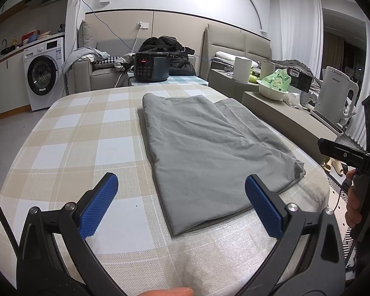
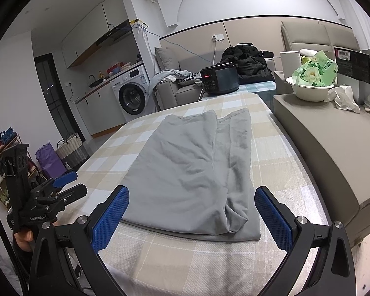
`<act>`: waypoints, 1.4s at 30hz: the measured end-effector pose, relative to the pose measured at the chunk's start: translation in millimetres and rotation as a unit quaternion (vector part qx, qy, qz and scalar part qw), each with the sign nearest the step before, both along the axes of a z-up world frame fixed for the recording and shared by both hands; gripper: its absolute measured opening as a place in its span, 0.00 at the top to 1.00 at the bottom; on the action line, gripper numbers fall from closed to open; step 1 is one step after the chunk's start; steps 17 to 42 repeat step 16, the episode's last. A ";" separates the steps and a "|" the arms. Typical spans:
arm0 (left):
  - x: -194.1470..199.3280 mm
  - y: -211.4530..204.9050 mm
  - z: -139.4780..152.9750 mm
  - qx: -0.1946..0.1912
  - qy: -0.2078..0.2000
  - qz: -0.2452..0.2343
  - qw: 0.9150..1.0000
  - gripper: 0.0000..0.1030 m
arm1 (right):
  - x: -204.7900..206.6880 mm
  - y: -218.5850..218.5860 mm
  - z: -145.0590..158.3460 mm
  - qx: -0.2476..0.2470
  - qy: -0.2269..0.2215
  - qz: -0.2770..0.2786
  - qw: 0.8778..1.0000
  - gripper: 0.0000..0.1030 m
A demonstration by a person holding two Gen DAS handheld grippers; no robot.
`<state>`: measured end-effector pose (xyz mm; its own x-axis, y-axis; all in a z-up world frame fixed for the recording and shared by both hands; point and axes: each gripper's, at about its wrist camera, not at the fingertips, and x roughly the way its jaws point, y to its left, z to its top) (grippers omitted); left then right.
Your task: Fold small clothes
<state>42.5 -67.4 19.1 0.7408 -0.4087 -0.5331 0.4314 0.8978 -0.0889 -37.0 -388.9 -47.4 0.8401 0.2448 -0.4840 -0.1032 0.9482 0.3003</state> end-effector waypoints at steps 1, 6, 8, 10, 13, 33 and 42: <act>1.1 0.0 -0.2 0.000 0.001 -0.001 1.000 0.01 | 0.0 0.0 -0.3 0.000 0.000 0.001 1.000 0.00; 1.2 -0.4 0.0 0.001 0.000 0.000 1.000 0.01 | 0.4 1.4 -0.3 -0.002 0.001 0.002 1.000 0.00; 1.2 -0.3 0.1 0.000 -0.001 0.001 1.000 0.01 | 0.4 1.6 -0.3 -0.002 0.001 0.002 1.000 0.00; 1.4 0.1 -0.6 0.000 -0.003 -0.001 1.000 0.01 | 0.8 1.4 -0.3 -0.002 0.000 0.002 1.000 0.00; 0.1 1.0 0.9 0.000 -0.005 0.000 1.000 0.01 | 1.3 0.2 -1.0 -0.001 -0.001 0.001 1.000 0.00; -0.7 1.2 1.3 -0.001 -0.006 -0.002 1.000 0.01 | 0.4 -0.3 -0.8 -0.001 -0.001 0.000 1.000 0.00; -0.7 1.2 1.3 -0.001 -0.006 -0.002 1.000 0.01 | 0.4 -0.3 -0.8 -0.001 -0.001 0.000 1.000 0.00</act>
